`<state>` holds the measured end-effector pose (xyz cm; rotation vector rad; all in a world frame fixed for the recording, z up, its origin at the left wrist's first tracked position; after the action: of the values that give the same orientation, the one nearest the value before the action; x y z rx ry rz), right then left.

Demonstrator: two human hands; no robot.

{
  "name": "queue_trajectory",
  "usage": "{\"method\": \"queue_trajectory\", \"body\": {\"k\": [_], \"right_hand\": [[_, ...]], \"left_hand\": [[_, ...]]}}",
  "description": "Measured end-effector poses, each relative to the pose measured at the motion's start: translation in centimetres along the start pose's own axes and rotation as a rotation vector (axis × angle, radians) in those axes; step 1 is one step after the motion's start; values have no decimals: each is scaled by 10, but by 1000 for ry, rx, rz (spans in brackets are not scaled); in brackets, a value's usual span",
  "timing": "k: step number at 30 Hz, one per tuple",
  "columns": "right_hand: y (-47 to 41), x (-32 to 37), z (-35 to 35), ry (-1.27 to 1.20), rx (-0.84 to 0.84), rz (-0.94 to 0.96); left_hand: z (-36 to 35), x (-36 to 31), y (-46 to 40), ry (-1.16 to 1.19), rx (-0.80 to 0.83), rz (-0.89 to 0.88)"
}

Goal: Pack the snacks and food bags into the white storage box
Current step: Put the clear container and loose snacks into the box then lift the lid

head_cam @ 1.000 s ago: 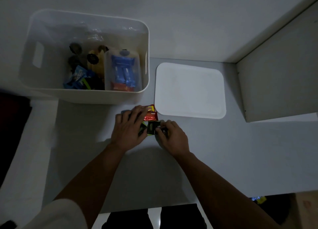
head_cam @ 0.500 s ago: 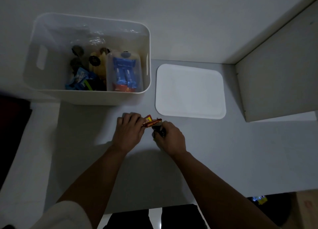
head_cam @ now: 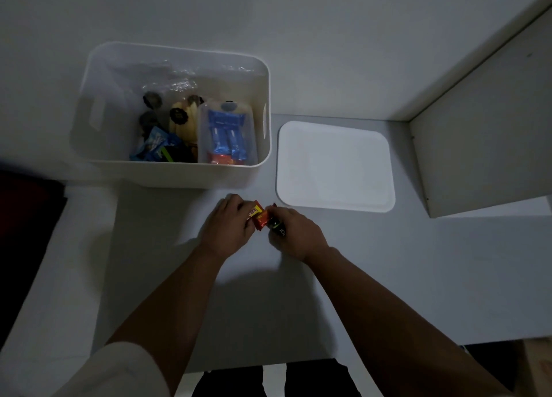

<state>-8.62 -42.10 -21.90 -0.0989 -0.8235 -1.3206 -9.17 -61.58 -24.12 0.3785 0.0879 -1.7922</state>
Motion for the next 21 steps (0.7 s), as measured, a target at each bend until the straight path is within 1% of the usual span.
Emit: {"method": "queue_trajectory", "body": {"k": [4,6,9,11,15,19,21], "right_hand": [[9,-3,-9,139,-55,26],[15,-2,-13,146,-79,48],[20,3,-22,214,-23,146],[24,8,-27,264,5,166],[32,11,-31,285,-4,65],[40,12,-24,262,28,-58],[48,11,-16,175,15,-121]], "left_hand": [[-2,-1,18,-4,-28,14],[-2,-4,26,3,-37,15],[-4,-9,34,39,-53,27],[-5,-11,38,59,-58,34],[-3,-11,46,95,-58,16],[8,-11,62,258,-32,58],[17,-15,73,346,-46,97]]}}
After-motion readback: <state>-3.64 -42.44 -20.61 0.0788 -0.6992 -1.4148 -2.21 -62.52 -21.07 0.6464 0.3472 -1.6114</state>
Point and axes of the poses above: each hand's wrist, its own y-axis away from the middle knuckle, its own z-axis out of the back of the hand, x = y × z, the point moved 2 cm from there along -y, towards the middle knuckle, and after that the axes turned 5 degrees about -y, right-handed, at the moved point
